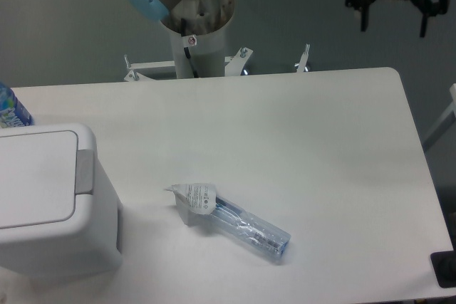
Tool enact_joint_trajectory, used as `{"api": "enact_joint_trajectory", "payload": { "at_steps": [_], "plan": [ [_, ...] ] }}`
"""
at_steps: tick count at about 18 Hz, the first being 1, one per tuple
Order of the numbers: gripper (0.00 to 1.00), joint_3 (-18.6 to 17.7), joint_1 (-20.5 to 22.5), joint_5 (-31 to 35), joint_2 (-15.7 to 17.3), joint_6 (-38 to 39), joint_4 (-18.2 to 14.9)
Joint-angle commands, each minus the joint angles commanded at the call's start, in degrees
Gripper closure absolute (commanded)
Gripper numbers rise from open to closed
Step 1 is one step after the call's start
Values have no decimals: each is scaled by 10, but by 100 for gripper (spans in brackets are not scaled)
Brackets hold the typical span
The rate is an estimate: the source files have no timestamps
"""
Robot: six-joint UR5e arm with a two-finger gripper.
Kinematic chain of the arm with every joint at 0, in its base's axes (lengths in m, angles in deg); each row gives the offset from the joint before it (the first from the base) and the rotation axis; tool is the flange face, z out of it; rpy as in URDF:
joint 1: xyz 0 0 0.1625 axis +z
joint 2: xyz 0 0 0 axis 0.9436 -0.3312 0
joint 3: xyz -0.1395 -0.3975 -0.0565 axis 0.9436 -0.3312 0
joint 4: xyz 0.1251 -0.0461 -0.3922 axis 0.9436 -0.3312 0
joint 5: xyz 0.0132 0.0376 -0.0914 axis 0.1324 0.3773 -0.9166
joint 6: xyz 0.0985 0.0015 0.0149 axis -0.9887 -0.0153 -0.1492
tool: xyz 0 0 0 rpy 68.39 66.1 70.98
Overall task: Open the trash can
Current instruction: 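Move the open gripper down into the workspace above the table, then move the open gripper across the table toward the white trash can lid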
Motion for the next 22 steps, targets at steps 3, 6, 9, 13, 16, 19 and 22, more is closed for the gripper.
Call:
{"api": "enact_joint_trajectory", "payload": {
  "at_steps": [3,6,9,13,16,19,22],
  "plan": [
    [0,0,-17,0,0,23,-2],
    [0,0,-50,0,-1,108,1],
    [0,-8,-90,3,-8,191,38],
    [0,-13,-153,13,-27,318,95],
    [0,-13,-192,14,-44,397,130],
    [0,-12,-228,14,-54,441,130],
    [0,-9,-260,13,-69,482,133]
  ]
}}
